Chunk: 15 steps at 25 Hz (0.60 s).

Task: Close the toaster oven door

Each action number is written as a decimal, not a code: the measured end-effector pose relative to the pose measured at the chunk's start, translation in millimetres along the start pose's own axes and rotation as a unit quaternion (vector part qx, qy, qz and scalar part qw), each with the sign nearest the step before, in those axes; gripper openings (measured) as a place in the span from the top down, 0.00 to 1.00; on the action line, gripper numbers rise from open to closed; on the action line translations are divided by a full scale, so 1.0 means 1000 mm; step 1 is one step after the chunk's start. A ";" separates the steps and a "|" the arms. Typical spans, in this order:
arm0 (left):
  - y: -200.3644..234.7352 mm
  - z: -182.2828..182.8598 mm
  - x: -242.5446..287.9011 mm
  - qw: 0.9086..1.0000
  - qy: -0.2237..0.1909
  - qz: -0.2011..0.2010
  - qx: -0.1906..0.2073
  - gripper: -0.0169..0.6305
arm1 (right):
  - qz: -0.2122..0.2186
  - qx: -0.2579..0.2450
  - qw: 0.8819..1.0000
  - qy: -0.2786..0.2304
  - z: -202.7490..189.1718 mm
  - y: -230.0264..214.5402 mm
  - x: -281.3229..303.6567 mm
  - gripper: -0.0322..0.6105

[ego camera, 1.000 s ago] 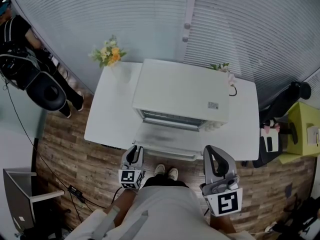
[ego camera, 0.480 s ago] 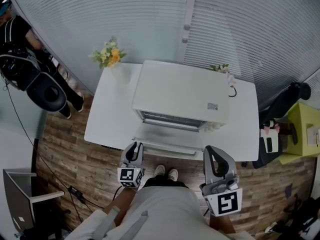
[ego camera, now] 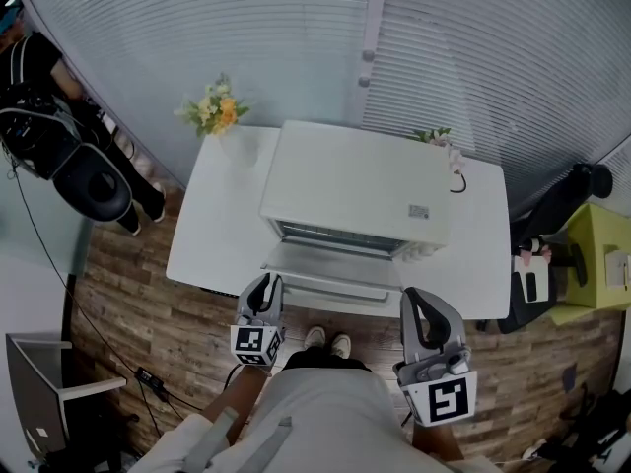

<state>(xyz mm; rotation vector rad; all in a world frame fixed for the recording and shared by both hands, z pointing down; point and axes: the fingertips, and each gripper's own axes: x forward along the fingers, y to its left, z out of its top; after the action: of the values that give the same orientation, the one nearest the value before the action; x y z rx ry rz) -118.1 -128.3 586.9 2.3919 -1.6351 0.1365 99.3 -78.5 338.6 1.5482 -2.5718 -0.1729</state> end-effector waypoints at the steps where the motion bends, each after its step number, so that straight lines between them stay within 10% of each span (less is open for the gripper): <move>1: 0.000 0.001 0.001 1.000 0.001 0.000 0.000 0.84 | 0.000 0.000 1.000 0.000 0.000 0.000 0.000 0.94; 15: 0.002 0.011 0.012 1.000 0.001 0.005 -0.001 0.84 | 0.001 0.015 1.000 0.002 -0.001 0.000 0.003 0.94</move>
<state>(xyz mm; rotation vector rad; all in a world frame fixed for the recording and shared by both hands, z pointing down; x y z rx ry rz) -116.0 -142.6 578.6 2.3822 -1.6451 0.1377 98.5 -81.3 340.2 1.5554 -2.5833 -0.1306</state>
